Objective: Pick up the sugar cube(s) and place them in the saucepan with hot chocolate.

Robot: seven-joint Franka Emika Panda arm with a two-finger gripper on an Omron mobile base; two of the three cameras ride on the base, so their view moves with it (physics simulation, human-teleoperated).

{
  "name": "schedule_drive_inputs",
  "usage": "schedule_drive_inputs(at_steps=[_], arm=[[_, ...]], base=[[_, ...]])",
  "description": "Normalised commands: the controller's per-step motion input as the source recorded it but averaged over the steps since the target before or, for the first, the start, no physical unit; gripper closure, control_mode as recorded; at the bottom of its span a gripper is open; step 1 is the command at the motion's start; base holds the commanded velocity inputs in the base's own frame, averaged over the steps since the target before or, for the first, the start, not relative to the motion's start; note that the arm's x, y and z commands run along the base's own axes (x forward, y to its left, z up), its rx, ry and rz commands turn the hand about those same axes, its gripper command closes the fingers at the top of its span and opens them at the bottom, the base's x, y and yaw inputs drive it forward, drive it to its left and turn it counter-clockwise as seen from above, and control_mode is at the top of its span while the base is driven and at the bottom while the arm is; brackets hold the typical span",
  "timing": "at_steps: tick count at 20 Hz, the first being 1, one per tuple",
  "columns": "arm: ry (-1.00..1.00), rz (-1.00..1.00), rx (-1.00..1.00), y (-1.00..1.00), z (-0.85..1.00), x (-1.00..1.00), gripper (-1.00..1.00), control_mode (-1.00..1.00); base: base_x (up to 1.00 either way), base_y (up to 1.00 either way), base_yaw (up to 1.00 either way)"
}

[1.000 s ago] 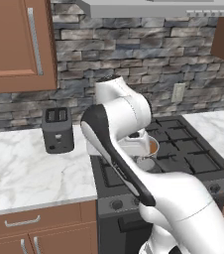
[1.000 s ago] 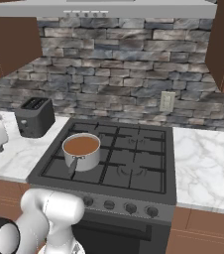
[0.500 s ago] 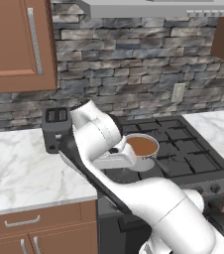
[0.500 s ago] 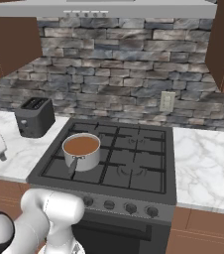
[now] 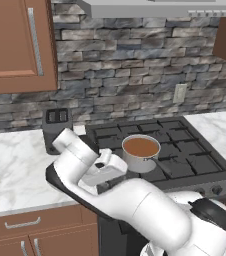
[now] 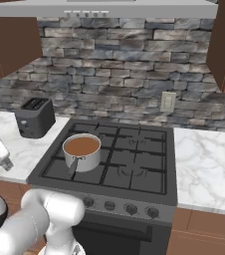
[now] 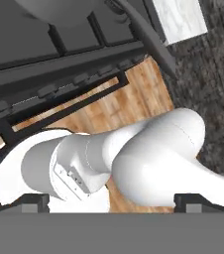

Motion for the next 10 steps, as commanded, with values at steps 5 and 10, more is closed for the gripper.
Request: schedule_drive_inputs(at_steps=[5, 10], arm=[[0.14, -0.01, -0.26, 0.14, -0.11, 0.10, -1.00, -1.00], [0.07, 0.05, -0.15, 0.36, 0.00, -0.19, -1.00, -1.00]], base=[[0.00, 0.00, 0.00], [0.00, 0.00, 0.00]])
